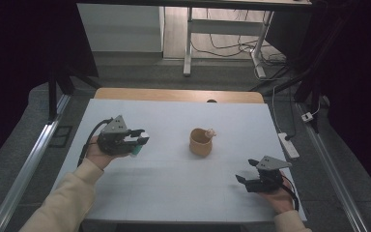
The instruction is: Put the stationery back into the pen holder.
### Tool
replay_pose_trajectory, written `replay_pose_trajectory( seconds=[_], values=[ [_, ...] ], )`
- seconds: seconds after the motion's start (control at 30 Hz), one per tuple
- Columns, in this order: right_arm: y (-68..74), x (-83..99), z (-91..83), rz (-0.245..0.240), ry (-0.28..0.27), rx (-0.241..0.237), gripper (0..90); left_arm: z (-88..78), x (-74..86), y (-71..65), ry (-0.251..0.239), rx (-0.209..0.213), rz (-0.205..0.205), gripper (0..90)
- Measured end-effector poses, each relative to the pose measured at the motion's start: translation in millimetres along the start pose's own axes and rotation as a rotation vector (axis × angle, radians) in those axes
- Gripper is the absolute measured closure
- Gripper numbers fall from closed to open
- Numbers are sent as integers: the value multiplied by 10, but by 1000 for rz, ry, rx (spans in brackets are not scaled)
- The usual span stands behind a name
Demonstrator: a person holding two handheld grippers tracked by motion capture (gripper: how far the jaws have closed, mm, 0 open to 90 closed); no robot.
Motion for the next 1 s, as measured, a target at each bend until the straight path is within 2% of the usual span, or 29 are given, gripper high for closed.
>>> replay_pose_trajectory(
  seconds=[0.27, 0.6, 1.0],
  values=[
    [-1, -2, 1, 0, -1, 0, 198, 67, -131, -55, -27, 12, 2, 643],
    [-3, -3, 2, -3, -2, 0, 199, 152, -329, -91, -66, 6, 3, 643],
    [-5, -7, 2, -8, -5, 0, 199, 326, -546, -115, -83, 15, 5, 643]
  ],
)
Point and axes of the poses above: each handheld gripper's, and its own axes: z roughly forward along the jaws, x roughly out of its underside, y roughly to its left, the point moved 8 cm from there along z, roughly forward along the jaws
